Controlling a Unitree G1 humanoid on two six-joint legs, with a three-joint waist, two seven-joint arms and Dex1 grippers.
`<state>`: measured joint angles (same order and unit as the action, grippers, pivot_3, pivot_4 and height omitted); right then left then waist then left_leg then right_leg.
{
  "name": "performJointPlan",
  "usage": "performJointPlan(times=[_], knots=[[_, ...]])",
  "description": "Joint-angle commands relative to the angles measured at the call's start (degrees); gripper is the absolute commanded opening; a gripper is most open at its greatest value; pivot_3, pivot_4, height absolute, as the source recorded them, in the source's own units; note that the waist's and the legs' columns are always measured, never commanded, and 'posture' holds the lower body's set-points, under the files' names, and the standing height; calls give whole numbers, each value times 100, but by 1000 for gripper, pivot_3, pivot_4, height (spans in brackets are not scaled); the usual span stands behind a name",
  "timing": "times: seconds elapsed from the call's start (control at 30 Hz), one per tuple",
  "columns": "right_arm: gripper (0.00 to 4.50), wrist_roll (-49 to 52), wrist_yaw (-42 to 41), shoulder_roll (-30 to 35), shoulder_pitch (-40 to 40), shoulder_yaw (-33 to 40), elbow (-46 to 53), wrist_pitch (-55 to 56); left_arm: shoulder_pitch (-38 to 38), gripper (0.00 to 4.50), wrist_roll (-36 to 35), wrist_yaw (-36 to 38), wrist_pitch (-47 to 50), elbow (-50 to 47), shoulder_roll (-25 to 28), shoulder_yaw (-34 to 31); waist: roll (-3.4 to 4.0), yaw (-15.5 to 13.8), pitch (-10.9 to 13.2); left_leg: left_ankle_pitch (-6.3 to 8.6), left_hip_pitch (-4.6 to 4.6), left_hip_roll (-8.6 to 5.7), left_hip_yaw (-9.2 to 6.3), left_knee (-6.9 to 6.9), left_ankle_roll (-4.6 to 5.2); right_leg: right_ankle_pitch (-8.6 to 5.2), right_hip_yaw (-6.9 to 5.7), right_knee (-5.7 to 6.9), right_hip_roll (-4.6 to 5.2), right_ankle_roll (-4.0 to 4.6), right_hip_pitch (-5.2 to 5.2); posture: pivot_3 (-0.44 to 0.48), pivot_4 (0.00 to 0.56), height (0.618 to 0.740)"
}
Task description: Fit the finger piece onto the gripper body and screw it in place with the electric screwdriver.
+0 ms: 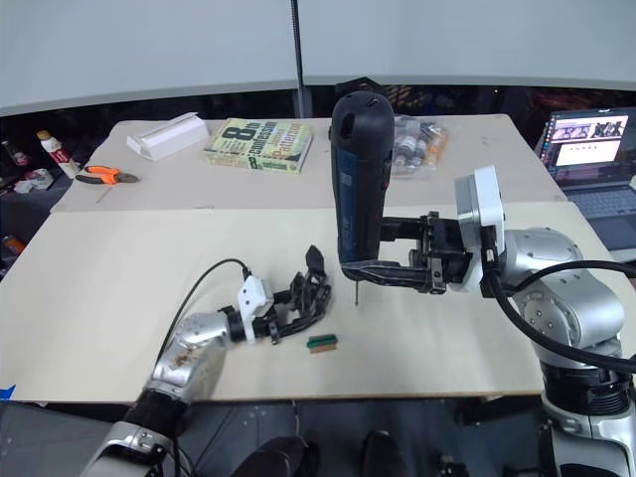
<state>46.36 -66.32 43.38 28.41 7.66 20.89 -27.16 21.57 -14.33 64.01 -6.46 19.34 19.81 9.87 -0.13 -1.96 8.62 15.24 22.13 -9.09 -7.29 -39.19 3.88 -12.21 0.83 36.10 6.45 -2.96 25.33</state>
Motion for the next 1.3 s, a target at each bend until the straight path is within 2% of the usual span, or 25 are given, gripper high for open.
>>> performJointPlan(times=[0.03, 0.27, 0.5, 0.67, 0.93, 1.0, 1.07, 1.1, 1.3], knots=[[1863, 274, -54, 113, 36, 307, 239, -16, 489, 2287, -123, 508, -600, 488, 68, -164, 0, -8, 0, 0, 0, -1, 0, -1, 0, 0, 0, 0, 1, 0, 0, 0, 150, 740], [1863, 362, 32, 173, -49, 372, 364, -113, 1218, 2287, 110, 647, -1390, 1974, -146, -212, -2, -11, 1, 2, 11, -2, 0, -14, 5, 2, -4, -2, 4, -2, 1, 0, 150, 740], [1863, 434, 112, 214, -74, 418, 430, -184, 1631, 2287, 189, 614, -1747, 2746, -497, -299, -2, -24, 1, 9, 22, -2, 0, -48, 16, 3, -7, 5, 3, -5, -2, 0, 150, 740], [1863, 452, 157, 210, -92, 440, 473, -222, 1712, 2287, 305, 507, -1748, 2891, -717, -319, -2, -41, 1, 16, 24, -9, -1, -63, 28, 8, -7, 2, 4, -14, -10, 0, 150, 740], [1863, 475, 197, 199, -134, 447, 493, -236, 1508, 2287, 192, 477, -1286, 2512, -801, -425, -2, -41, 1, 18, 26, -10, 0, -65, 30, 10, -6, 1, 6, -18, -9, 0, 150, 740], [1863, 488, 191, 211, -154, 456, 511, -240, 1451, 3336, 214, 465, -1193, 2365, -754, -432, -2, -41, 1, 18, 26, -10, 0, -65, 30, 10, -6, 1, 6, -18, -9, 0, 150, 740], [1863, 503, 185, 223, -164, 472, 512, -248, 1255, 4190, 175, 482, -1066, 1983, -624, -461, -3, -23, 1, 18, 26, -10, 0, -65, 30, 10, -5, 1, 7, -18, -9, 0, 150, 740], [1863, 509, 187, 226, -166, 478, 514, -253, 1170, 4475, 160, 492, -1009, 1824, -577, -470, -3, -14, 1, 18, 28, -9, 0, -65, 30, 10, -4, 0, 6, -18, -7, 0, 150, 740], [1863, 552, 176, 246, -235, 545, 562, -280, 541, 4475, 94, 255, -598, 711, -394, -475, -2, 69, 1, 18, 26, -3, -1, -60, 29, 10, -2, 1, 3, -18, -3, 0, 150, 740]])
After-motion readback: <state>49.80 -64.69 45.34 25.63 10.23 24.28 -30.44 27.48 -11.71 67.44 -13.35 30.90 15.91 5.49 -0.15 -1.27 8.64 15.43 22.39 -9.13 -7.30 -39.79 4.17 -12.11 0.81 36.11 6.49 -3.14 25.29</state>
